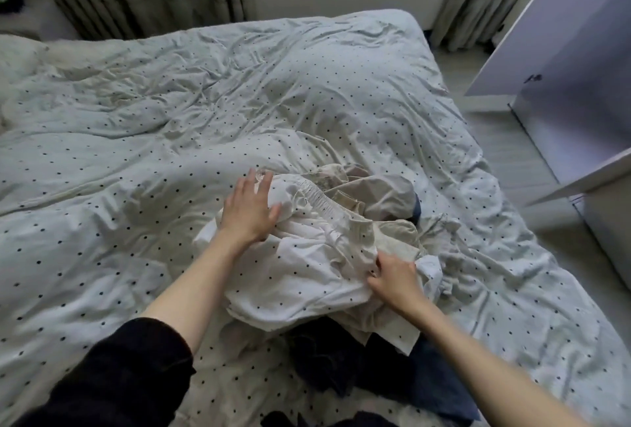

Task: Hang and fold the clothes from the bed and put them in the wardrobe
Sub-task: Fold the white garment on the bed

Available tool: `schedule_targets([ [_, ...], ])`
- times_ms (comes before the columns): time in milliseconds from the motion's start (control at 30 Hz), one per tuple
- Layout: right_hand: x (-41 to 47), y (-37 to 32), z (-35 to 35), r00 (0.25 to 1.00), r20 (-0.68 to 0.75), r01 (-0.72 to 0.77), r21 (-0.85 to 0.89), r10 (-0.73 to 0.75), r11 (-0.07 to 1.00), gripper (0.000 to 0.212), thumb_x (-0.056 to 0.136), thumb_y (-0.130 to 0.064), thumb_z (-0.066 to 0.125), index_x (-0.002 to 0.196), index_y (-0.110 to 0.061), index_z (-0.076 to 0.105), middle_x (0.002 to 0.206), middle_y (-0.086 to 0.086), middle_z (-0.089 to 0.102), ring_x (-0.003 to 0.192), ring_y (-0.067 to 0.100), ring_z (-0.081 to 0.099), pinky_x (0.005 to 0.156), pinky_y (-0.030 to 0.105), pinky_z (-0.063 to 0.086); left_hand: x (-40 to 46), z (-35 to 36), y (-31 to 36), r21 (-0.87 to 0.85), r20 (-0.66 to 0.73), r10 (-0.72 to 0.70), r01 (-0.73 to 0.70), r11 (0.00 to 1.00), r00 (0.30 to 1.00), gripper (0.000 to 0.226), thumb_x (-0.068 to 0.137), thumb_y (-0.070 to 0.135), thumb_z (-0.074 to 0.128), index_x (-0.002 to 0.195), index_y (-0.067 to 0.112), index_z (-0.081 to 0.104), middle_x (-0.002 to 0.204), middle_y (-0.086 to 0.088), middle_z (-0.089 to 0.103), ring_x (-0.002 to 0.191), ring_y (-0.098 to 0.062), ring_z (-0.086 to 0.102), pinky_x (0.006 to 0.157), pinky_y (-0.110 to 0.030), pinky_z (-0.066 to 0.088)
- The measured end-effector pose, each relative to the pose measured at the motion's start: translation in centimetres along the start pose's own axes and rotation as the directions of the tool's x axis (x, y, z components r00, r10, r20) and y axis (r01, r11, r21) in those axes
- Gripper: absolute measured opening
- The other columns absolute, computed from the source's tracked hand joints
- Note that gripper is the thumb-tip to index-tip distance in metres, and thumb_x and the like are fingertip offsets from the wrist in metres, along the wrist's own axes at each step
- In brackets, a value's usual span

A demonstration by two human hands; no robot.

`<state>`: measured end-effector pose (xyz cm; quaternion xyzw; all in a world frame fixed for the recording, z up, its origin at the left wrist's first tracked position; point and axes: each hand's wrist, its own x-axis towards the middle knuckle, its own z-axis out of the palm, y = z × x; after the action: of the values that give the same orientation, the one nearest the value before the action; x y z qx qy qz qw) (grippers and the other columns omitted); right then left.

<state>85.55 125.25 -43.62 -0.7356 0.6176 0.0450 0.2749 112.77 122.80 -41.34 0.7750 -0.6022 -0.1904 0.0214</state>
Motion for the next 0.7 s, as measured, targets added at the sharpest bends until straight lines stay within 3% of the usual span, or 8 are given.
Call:
schedule_targets([
  [133,0.3,0.4,-0.5,0.982,0.075,-0.189,0.259,0.176,0.947,0.060,0.083,-0.072,0.039,0.102,-0.018,0.055,0.105,0.002,0.064,0.101,0.025,0.058,0.086,0.036,0.039,-1.3,2.9,0.5,0.167,0.232,0.051,-0.092,0.982,0.971,0.045,0.097,0.039,0.035,0.139,0.025,0.034,0.144,-0.006,0.042,0.123,-0.031,0.046,0.099,-0.047,0.035],
  [233,2.1,-0.1,-0.9,0.943,0.176,-0.325,0.313,0.282,0.892,0.095,0.078,-0.083,0.018,0.124,-0.010,0.056,0.129,0.011,0.057,0.119,0.030,0.052,0.100,0.042,0.039,-2.9,4.5,0.7,0.189,0.247,0.029,-0.078,0.979,0.969,0.041,0.099,0.039,0.027,0.134,0.025,0.044,0.135,-0.009,0.049,0.118,-0.030,0.050,0.098,-0.044,0.034],
  [333,3.4,-0.9,-1.1,0.936,0.156,-0.350,0.331,0.315,0.876,0.073,0.084,-0.074,0.032,0.100,-0.012,0.067,0.113,0.011,0.065,0.107,0.030,0.058,0.093,0.039,0.044,-2.9,4.9,0.5,0.033,0.139,-0.076,0.072,0.997,0.987,0.045,0.100,0.042,0.024,0.132,0.014,0.038,0.124,-0.014,0.056,0.108,-0.034,0.057,0.090,-0.043,0.043],
  [433,4.0,-1.6,-1.4,0.959,0.013,-0.265,0.403,0.284,0.876,0.035,0.091,-0.041,0.048,0.064,-0.019,0.056,0.079,0.005,0.062,0.086,0.029,0.059,0.072,0.034,0.040,-2.1,4.1,0.2,-0.233,0.057,-0.240,0.247,0.941,0.969,0.062,0.095,0.054,0.032,0.141,0.014,0.023,0.139,-0.017,0.042,0.117,-0.039,0.051,0.093,-0.046,0.041],
  [500,4.6,-1.9,-2.4,0.975,-0.062,-0.154,0.493,0.211,0.856,0.033,0.089,-0.020,0.052,0.056,-0.020,0.053,0.067,0.002,0.058,0.075,0.025,0.055,0.064,0.034,0.034,-1.0,3.1,-0.1,-0.242,0.118,-0.246,0.268,0.933,0.962,0.083,0.090,0.062,0.037,0.149,0.017,-0.001,0.153,-0.015,0.024,0.131,-0.038,0.040,0.103,-0.049,0.035],
  [567,5.0,-2.2,-4.0,0.985,-0.108,-0.045,0.589,0.134,0.807,0.026,0.090,-0.008,0.050,0.067,-0.011,0.065,0.072,0.011,0.063,0.072,0.021,0.052,0.063,0.032,0.033,0.1,2.3,0.0,-0.302,0.243,-0.247,0.315,0.900,0.938,0.098,0.085,0.068,0.042,0.148,0.019,-0.015,0.156,-0.013,0.018,0.132,-0.037,0.039,0.106,-0.049,0.035],
  [633,5.2,-2.5,-5.9,0.990,-0.118,0.027,0.671,0.071,0.741,0.022,0.091,-0.001,0.047,0.079,0.003,0.066,0.073,0.013,0.061,0.071,0.017,0.048,0.063,0.029,0.033,1.1,2.0,0.6,-0.581,0.321,-0.240,0.391,0.714,0.916,0.098,0.083,0.060,0.056,0.151,0.014,0.003,0.153,-0.011,0.026,0.131,-0.032,0.041,0.106,-0.041,0.037],
  [700,5.5,-2.7,-7.9,0.992,-0.117,0.059,0.726,0.038,0.685,0.022,0.093,0.000,0.046,0.080,0.006,0.062,0.073,0.008,0.054,0.069,0.015,0.044,0.061,0.027,0.033,1.9,1.1,1.6,-0.740,0.323,-0.220,0.391,0.547,0.920,0.075,0.082,0.044,0.067,0.140,0.006,0.040,0.137,-0.009,0.050,0.124,-0.024,0.050,0.094,-0.026,0.041],
])
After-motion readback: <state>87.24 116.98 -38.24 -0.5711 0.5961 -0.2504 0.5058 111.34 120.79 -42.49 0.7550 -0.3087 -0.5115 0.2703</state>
